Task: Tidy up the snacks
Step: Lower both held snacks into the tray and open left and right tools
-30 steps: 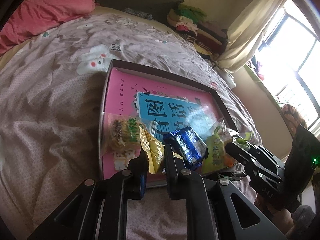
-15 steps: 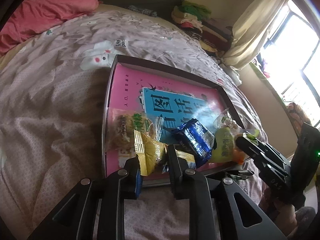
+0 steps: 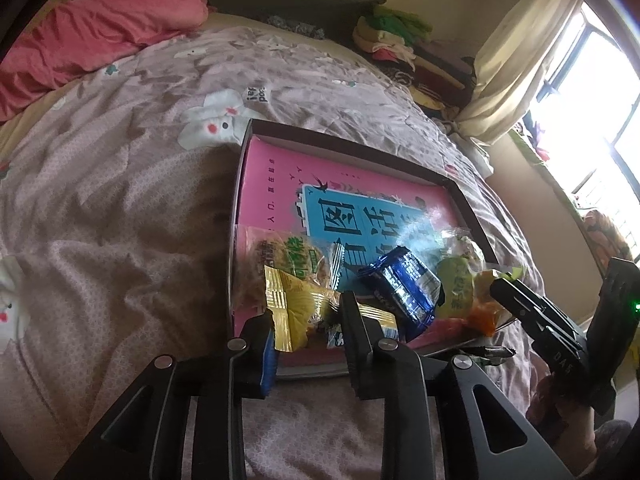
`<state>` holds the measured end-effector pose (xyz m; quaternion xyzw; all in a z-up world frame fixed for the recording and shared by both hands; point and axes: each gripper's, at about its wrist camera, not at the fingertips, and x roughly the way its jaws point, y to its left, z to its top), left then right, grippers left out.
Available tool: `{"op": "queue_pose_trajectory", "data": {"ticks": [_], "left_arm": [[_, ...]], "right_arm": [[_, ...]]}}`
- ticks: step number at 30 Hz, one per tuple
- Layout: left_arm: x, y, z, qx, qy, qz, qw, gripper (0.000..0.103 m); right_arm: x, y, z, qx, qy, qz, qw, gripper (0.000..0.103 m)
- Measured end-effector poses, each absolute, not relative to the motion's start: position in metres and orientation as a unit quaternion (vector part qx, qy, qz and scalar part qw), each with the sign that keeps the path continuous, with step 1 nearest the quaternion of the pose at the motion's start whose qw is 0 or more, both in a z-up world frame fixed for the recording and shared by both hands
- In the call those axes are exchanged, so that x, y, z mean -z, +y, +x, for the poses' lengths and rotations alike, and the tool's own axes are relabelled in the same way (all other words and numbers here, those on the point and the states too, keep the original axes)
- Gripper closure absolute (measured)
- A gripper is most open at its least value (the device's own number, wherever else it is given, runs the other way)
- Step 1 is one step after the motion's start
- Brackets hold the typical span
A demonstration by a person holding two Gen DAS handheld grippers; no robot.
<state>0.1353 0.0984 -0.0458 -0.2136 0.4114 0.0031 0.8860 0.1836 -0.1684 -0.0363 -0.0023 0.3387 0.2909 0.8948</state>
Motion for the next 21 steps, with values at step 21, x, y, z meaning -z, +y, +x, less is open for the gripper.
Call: {"op": "queue_pose_trajectory", "data": {"ticks": [21], "left_arm": [[0.031,0.100,0.129,-0.019,0.403,-0.192,0.894,0.058]], "right_arm": [[0.022,-0.188,0.176,-0.281,0.324,0.023,0.903,0.066]]}}
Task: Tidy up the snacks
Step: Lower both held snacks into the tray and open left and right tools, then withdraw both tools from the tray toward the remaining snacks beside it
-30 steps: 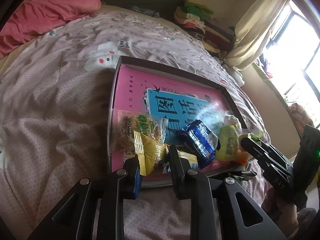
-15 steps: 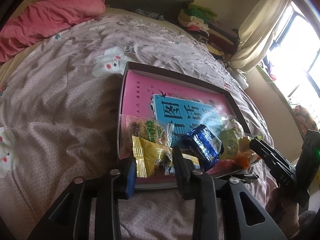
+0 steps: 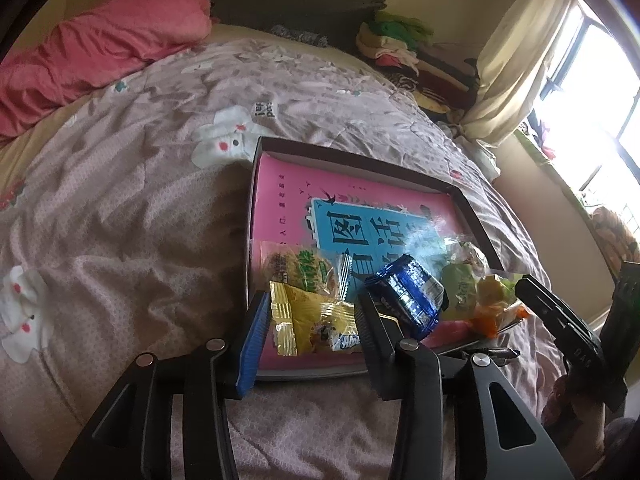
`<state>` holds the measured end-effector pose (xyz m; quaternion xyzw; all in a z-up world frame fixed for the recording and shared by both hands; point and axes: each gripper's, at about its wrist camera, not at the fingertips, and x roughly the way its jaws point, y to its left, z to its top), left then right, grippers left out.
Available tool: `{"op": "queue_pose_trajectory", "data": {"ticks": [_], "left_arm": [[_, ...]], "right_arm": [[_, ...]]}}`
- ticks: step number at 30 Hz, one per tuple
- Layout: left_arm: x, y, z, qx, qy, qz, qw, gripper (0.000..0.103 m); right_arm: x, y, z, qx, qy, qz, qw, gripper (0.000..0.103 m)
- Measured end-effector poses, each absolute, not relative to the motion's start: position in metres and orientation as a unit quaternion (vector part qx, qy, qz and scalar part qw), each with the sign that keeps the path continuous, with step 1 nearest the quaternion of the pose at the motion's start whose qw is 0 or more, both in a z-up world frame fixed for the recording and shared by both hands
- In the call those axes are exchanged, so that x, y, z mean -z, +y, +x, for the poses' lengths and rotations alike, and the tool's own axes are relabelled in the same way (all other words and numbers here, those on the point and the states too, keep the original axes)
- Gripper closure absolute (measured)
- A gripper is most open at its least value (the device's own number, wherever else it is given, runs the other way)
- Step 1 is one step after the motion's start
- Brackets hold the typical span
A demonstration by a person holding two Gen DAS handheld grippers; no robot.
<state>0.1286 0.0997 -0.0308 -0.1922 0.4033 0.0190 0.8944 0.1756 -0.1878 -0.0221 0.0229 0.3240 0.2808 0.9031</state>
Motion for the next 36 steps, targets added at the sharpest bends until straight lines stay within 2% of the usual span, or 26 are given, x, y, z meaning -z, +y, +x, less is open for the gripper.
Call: {"op": "queue_pose_trajectory", "data": {"ticks": [10,20,36], "left_arm": [[0.016,0.099,0.124,-0.017,0.388,-0.188,0.902,0.049],[-0.007,0.088,0.118,0.009,0.368,-0.182,0.912,0.037],[-0.020,0.054,0.110,0.044,0.371,-0.149,0.916,0.033]], "right_arm": [[0.013,-0.199,0.173,-0.282,0.311,0.040,0.907,0.059],[0.004,-0.211,0.169,-0.282,0.296,0.059,0.911,0.046],[-0.007,-0.214,0.142,-0.299,0.286,0.052,0.909,0.043]]}}
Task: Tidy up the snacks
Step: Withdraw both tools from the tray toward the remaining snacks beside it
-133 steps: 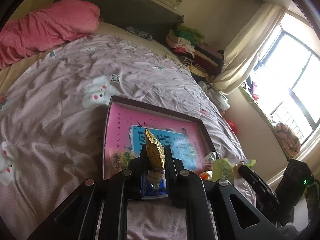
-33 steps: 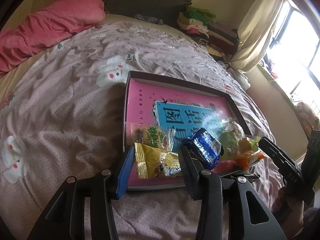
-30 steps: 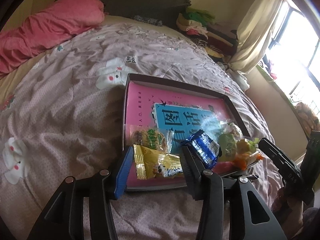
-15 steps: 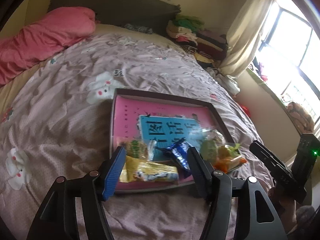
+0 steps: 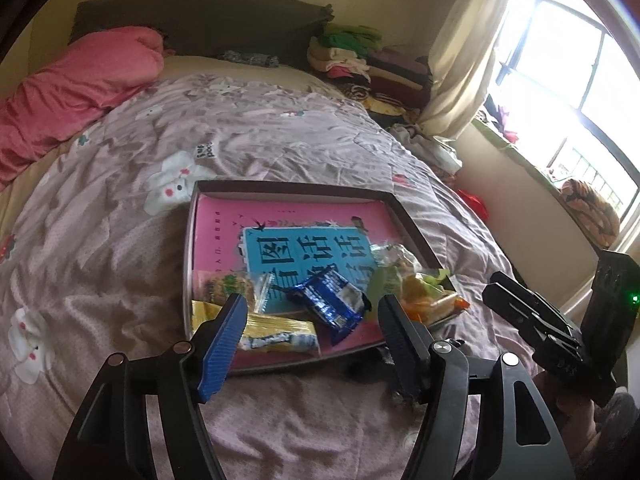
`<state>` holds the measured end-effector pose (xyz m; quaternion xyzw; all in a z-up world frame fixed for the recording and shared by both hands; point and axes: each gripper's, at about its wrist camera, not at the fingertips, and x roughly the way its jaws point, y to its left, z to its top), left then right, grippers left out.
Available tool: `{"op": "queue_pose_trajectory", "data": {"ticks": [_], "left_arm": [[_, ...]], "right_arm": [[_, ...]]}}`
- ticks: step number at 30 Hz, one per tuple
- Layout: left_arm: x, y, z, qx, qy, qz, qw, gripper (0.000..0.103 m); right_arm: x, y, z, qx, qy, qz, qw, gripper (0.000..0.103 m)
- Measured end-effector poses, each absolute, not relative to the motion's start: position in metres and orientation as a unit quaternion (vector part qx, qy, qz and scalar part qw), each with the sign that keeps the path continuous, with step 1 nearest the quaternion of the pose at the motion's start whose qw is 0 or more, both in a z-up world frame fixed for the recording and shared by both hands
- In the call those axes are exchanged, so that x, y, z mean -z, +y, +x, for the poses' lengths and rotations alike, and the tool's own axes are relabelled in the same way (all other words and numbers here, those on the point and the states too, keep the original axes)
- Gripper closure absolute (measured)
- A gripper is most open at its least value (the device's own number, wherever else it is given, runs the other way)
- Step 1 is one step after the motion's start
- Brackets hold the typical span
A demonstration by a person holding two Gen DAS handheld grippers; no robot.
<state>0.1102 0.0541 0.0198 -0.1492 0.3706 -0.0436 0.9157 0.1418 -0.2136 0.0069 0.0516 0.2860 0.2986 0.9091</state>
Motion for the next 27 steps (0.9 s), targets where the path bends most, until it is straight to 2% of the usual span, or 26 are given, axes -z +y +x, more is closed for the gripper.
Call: {"op": "queue_pose_trajectory", "data": {"ticks": [12,19,27], "left_arm": [[-0.024,0.030,0.102,0.062,0.376,-0.123,0.916,0.026],[-0.018,0.020,0.101,0.070,0.390,-0.114,0.911,0.025],[-0.012,0.012,0.100,0.082,0.403,-0.113,0.904,0.025]], "right_arm": [[-0.006,-0.212,0.119,-0.309,0.297,0.036,0.903,0.039],[-0.001,-0.214,0.110,-0.306,0.314,0.033,0.898,0.033],[0.006,-0.212,0.100,-0.309,0.335,0.018,0.890,0.032]]}}
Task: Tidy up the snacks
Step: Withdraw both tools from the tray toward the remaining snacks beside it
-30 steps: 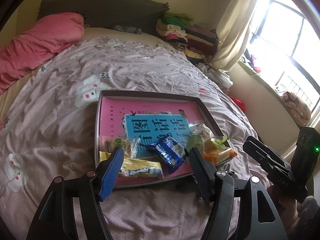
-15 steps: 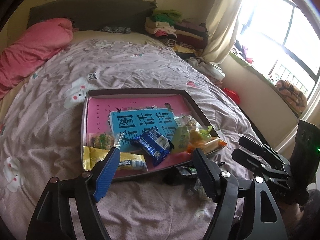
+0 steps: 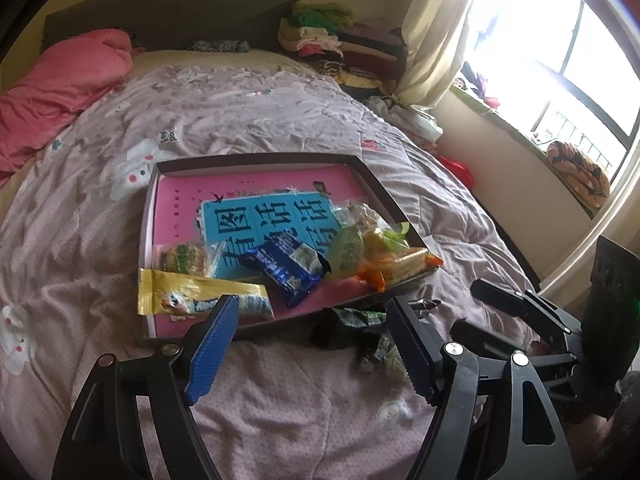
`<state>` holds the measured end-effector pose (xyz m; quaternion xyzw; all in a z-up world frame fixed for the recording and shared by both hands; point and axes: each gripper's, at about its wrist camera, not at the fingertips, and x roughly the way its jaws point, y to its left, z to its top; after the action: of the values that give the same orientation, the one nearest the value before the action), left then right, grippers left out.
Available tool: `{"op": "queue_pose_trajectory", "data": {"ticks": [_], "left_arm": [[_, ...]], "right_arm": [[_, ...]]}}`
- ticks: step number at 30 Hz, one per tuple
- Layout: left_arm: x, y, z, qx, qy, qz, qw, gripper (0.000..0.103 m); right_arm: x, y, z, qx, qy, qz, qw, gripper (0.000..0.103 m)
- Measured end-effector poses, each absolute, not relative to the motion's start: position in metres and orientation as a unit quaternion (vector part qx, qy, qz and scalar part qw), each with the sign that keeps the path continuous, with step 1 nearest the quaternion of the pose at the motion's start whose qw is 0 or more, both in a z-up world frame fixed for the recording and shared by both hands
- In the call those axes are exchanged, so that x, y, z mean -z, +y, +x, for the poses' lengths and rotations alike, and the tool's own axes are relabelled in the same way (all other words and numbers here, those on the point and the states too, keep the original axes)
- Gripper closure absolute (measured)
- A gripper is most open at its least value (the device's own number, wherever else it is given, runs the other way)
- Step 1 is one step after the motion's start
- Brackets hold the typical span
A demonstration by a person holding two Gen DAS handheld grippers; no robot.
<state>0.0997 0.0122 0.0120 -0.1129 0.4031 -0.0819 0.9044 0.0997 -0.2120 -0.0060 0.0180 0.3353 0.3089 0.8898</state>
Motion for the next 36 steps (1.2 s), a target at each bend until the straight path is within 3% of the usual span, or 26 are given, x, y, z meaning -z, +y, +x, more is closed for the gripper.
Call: {"op": "queue_pose_trajectory", "data": {"ticks": [30,36], "left_arm": [[0.027,-0.022,0.104,0.145,0.483,-0.095,0.858,0.025],[0.032,-0.023,0.105,0.149,0.491,-0.096,0.853,0.025]], "right_arm": [[0.060,-0.184,0.097,-0.312,0.442,-0.057,0.839,0.032],[0.068,-0.180,0.100,-0.310,0.454,-0.064,0.833,0.037]]}}
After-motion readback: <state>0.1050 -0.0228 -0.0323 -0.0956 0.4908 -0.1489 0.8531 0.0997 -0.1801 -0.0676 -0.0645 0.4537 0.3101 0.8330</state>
